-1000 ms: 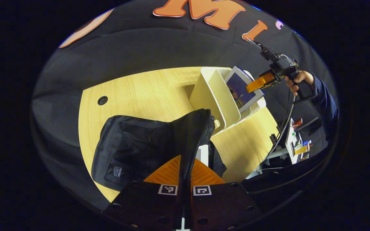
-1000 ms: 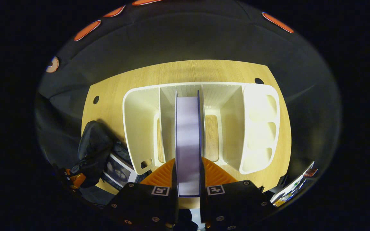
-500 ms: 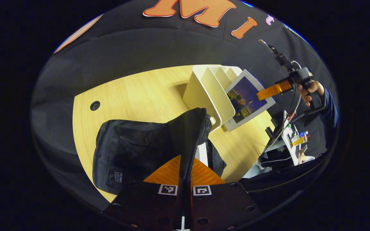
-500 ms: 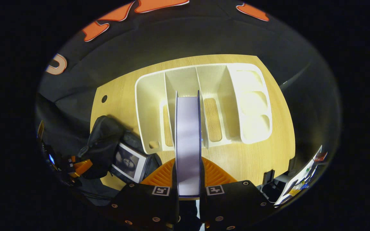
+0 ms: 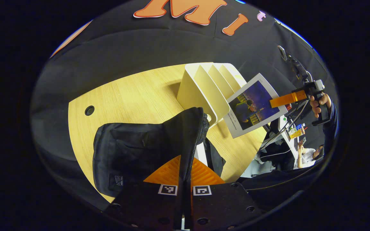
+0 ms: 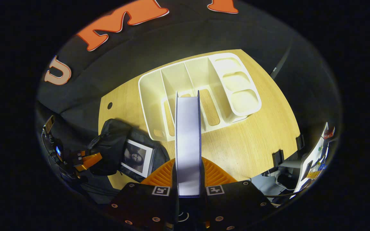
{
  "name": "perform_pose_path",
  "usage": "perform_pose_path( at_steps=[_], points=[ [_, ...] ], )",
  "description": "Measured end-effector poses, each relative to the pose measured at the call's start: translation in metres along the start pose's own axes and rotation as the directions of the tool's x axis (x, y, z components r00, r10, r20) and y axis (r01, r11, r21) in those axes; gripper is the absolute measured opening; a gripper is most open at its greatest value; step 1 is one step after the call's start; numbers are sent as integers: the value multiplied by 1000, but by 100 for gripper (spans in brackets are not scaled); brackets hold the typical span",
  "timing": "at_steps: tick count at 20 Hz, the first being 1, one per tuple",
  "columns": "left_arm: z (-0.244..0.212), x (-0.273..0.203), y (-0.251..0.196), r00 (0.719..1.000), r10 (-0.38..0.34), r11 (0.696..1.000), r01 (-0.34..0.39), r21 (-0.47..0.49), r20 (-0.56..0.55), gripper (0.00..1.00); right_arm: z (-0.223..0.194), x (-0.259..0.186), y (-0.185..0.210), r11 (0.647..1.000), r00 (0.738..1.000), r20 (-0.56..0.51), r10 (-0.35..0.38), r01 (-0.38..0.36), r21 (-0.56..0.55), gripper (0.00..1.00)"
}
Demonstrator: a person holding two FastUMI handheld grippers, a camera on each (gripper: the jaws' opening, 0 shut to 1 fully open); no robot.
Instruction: Open the schoolbag, grab two books from the bookshelf and put them into the schoolbag.
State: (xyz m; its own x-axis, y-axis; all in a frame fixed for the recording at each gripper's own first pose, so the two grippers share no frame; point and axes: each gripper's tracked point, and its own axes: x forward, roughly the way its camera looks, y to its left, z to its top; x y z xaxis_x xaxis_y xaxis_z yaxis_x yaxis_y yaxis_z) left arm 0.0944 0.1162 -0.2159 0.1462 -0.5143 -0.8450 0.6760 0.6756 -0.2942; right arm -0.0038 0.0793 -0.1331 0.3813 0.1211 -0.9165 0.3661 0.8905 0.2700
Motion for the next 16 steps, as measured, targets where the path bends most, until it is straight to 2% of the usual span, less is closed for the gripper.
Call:
perform_pose_path(
  at_steps=[4, 11, 16],
  points=[
    [-2, 0, 0, 1000, -15, 1000, 15, 20, -7, 4, -31, -8, -2, 998, 1000, 6, 26, -26, 58, 26],
    [-3, 0, -1, 1000, -28, 999, 28, 45, -14, 4, -68, -30, 13, 982, 991, 46, 129, -134, 137, 26],
    [-5, 0, -1, 999, -33, 999, 33, 43, -17, 4, -87, -41, 51, 931, 948, 86, 305, -316, 180, 26]
  ],
)
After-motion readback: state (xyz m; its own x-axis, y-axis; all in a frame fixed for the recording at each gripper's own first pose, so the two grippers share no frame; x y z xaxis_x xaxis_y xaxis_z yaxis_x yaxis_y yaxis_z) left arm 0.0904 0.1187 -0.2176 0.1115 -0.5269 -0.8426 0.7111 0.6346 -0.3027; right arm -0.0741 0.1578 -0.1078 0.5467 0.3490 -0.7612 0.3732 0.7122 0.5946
